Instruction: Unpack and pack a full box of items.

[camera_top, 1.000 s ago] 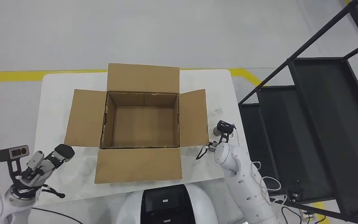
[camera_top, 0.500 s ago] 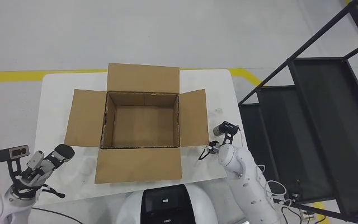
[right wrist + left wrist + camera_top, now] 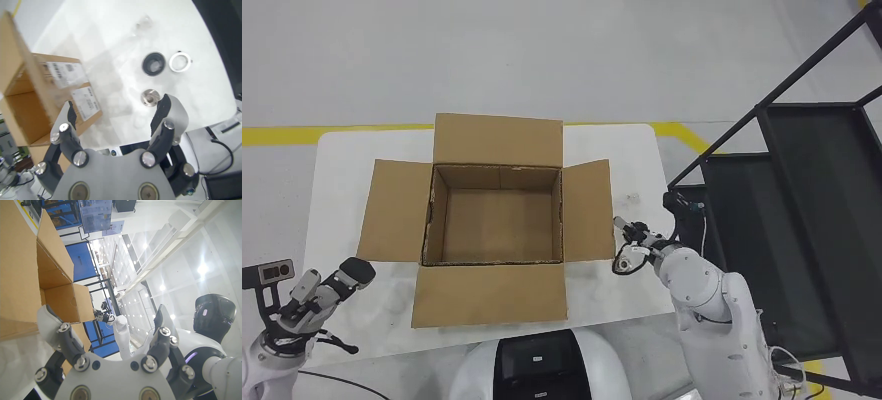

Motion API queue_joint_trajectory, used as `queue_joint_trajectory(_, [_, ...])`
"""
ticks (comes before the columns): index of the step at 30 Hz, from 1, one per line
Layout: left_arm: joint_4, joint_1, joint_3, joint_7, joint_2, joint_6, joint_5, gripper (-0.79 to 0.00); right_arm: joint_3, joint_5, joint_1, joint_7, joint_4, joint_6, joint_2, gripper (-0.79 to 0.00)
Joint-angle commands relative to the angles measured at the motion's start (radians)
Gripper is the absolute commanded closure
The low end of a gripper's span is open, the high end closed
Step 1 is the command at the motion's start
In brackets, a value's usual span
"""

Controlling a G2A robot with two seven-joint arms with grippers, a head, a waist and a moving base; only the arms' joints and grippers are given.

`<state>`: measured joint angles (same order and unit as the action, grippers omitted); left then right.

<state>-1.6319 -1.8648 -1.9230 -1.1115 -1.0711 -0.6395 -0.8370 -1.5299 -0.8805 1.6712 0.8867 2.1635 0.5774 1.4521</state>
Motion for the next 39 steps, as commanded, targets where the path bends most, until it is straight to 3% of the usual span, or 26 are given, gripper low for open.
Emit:
queue_joint_trajectory(1, [0.000,0.000,0.000,0.000,0.000,0.000,0.000,-0.785,0.007,0.139,-0.005,-0.063,-0.001,-0.057,0.006,-0.785])
queue_joint_trajectory(5, [0.000,0.000,0.000,0.000,0.000,0.000,0.000,-0.785,0.019,0.288,-0.022,-0.161,-0.038,-0.163,0.012,-0.785])
queue_joint_trajectory(8, [0.000,0.000,0.000,0.000,0.000,0.000,0.000,-0.785,0.022,0.311,-0.032,-0.192,-0.068,-0.204,0.010,-0.785])
queue_joint_trajectory(20, [0.000,0.000,0.000,0.000,0.000,0.000,0.000,-0.785,-0.034,0.195,0.034,-0.312,-0.002,-0.075,-0.003,-0.785])
queue_joint_trajectory(24, [0.000,0.000,0.000,0.000,0.000,0.000,0.000,-0.785,-0.029,0.103,0.067,-0.267,-0.026,0.004,-0.011,-0.785])
queue_joint_trajectory(30, [0.000,0.000,0.000,0.000,0.000,0.000,0.000,-0.785,0.023,-0.083,0.060,-0.094,-0.121,0.099,-0.026,-0.785])
queue_joint_trajectory(39, [0.000,0.000,0.000,0.000,0.000,0.000,0.000,-0.785,0.101,-0.187,-0.027,0.031,-0.224,0.110,-0.034,-0.785])
